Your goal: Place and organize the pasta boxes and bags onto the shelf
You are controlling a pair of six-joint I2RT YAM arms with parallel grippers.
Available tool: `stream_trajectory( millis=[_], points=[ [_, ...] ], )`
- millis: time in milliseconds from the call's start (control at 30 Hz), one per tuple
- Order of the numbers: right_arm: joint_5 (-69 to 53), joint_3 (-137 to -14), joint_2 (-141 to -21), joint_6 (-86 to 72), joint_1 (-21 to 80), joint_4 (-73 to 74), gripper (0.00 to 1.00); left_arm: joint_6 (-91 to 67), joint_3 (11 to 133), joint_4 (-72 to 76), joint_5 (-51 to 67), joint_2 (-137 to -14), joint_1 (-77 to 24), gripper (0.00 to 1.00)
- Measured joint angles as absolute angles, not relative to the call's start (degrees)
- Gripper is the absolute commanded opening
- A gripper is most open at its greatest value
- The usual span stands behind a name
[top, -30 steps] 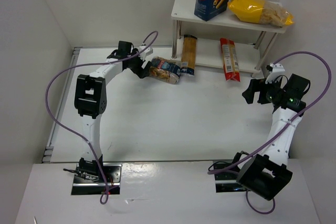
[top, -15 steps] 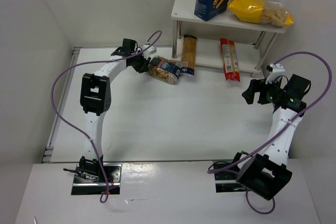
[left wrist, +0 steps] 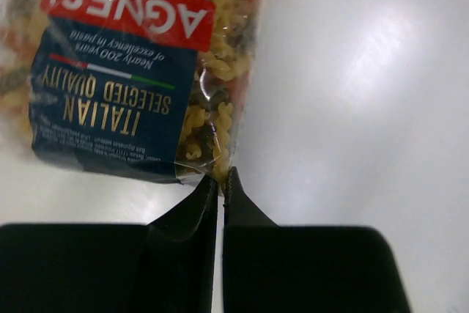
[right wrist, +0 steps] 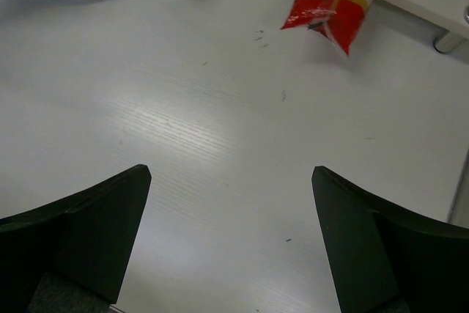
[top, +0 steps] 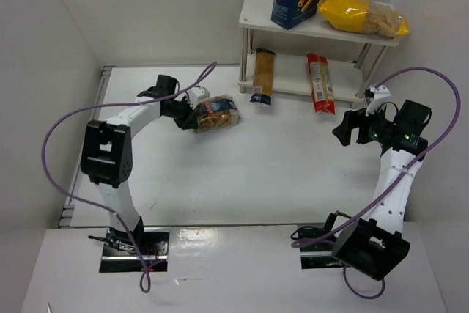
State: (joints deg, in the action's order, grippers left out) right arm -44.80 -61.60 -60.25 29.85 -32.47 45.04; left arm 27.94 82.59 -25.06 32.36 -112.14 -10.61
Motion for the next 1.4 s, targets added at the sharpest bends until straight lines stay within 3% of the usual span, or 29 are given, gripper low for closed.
stream_trajectory(
  millis=[333, 633, 1067, 1400],
  points=[
    [-45.69, -62.22, -60.27, 35.09, -23.62, 49.41, 0.99, 31.4, 62.17, -35.53, 34.44, -86.5, -10.66, 0.0],
    [-45.15, -62.22, -60.25, 37.32, -17.52, 50.98, 0.99, 29.3, 66.52, -43.44, 37.43, -77.69, -11.03, 0.0],
    [-31.92, -62.24, -71.46, 38.44, 13.45, 50.87, 0.99, 27.0, 70.0, -47.92, 49.01, -82.52, -8.99, 0.0],
    [-11.68, -65.49, -82.39, 31.92, 39.0, 40.4, 0.99, 27.11, 72.31, -48.56, 52.93, -93.51, -2.68, 0.0]
  ],
)
